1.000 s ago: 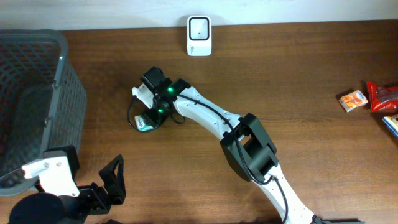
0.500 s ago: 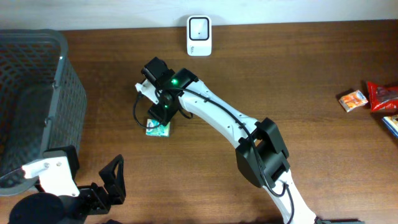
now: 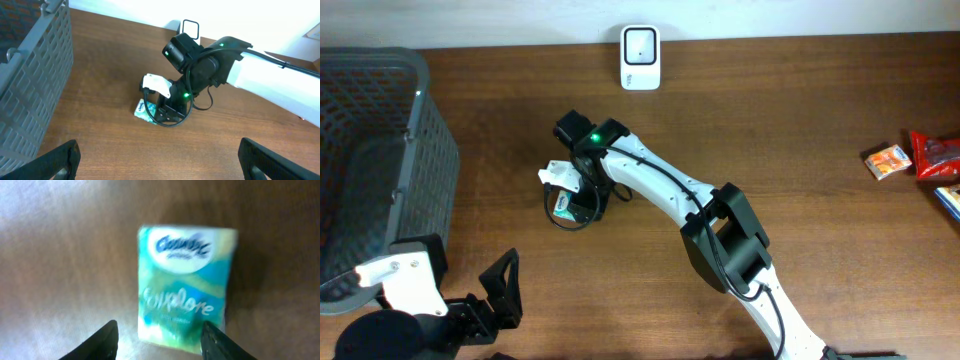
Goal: Scan the item barcode
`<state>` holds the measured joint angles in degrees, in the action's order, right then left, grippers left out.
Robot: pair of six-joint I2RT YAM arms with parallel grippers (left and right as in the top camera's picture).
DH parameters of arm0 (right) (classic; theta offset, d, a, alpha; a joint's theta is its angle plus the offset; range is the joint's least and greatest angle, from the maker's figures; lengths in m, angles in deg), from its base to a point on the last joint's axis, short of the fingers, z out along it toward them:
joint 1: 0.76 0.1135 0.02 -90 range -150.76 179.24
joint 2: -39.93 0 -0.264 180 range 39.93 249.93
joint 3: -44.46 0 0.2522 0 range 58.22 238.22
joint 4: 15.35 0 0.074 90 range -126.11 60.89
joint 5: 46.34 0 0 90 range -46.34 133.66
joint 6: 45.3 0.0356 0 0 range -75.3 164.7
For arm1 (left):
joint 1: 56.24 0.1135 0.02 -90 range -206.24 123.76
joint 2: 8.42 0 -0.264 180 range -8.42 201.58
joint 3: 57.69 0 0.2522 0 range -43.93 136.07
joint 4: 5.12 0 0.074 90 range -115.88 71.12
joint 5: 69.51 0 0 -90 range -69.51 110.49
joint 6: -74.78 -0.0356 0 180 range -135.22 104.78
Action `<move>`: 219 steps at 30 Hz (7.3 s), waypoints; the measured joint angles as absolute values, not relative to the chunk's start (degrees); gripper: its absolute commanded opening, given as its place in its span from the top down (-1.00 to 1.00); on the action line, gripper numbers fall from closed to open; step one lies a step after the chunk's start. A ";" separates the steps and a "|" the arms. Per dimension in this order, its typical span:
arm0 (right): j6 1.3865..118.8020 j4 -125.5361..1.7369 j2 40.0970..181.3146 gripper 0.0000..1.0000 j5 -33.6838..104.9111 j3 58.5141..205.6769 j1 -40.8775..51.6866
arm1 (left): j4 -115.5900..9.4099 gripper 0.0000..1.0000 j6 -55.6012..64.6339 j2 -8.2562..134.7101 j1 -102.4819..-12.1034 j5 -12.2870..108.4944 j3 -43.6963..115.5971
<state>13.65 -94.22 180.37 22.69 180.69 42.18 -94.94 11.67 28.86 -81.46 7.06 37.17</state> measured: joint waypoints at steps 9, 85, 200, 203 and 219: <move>24.03 -99.29 180.37 0.08 23.41 182.71 42.20 | -94.96 -0.98 11.65 28.86 -81.46 7.06 37.17; 15.62 -52.64 184.53 0.92 63.21 195.99 21.52 | -94.96 -0.98 11.65 28.86 -81.46 7.06 37.17; 60.99 -71.42 71.37 -0.97 50.16 100.26 -5.10 | -94.94 -0.98 11.67 28.86 -81.46 7.08 37.17; 60.97 -75.59 71.37 -0.97 50.42 100.24 -5.10 | -94.94 -0.98 11.67 28.86 -81.46 7.06 37.17; 56.14 -67.18 64.77 -0.97 47.08 91.23 -4.92 | -94.96 -0.98 11.67 28.86 -81.46 7.06 37.17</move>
<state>56.14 -67.18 64.77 47.08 91.23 -4.92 -94.96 11.67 28.86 -81.46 7.06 37.17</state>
